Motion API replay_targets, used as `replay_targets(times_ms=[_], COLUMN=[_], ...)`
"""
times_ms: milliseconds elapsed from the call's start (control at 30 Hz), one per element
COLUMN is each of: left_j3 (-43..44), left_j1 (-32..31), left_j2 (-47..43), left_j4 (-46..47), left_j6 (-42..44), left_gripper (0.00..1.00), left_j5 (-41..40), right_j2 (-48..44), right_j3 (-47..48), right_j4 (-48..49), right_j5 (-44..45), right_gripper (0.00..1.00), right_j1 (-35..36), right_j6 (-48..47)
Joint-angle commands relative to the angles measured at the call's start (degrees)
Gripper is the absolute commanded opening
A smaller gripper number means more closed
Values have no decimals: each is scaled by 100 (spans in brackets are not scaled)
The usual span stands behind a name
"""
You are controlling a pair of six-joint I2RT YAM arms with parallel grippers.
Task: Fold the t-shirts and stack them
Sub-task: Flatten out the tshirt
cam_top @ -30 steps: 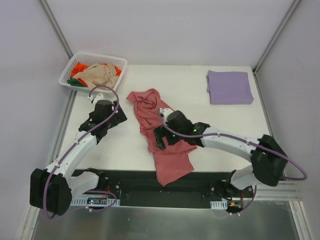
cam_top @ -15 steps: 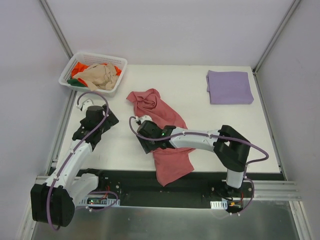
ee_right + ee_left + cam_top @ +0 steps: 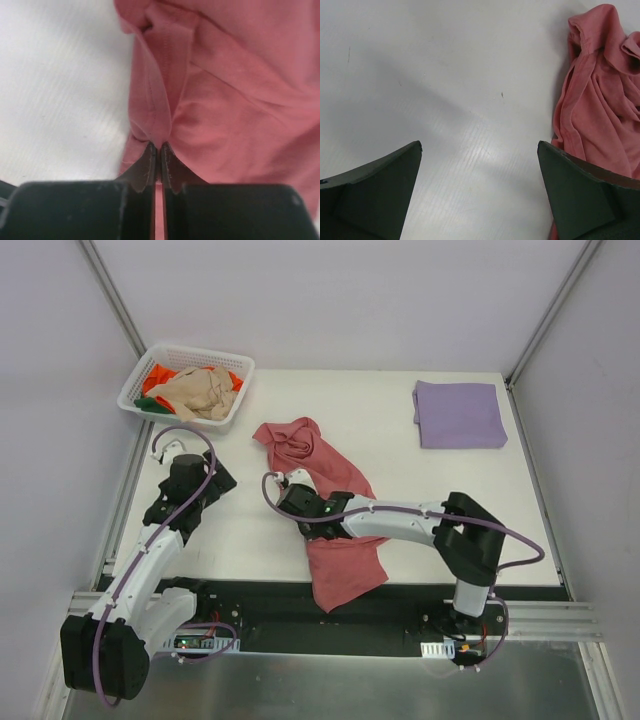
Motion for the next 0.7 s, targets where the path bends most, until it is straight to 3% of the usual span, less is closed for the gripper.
replay_targets(times_ms=[0, 200, 300, 433, 667], left_j3=[54, 326, 441, 599, 1292], left_j1=[67, 67, 67, 67, -108], left_j2=[-55, 199, 427, 962, 2403], left_j4=[33, 94, 270, 744, 1378], left_j6=[105, 219, 316, 439, 395], left_gripper=[99, 99, 99, 99, 99], left_j5=[147, 806, 1332, 2264, 3529], right_j2=[-888, -2496, -3497, -4711, -5302], right_j3=[29, -550, -1015, -1780, -2335], right_j4=[-673, -1385, -1614, -1204, -894], right_j5=[1227, 2633, 2899, 2321, 1871], right_gripper=[0, 0, 1, 0, 0], right_j1=[-151, -1091, -2204, -3358, -3852], right_j6=[-325, -520, -275, -518, -897])
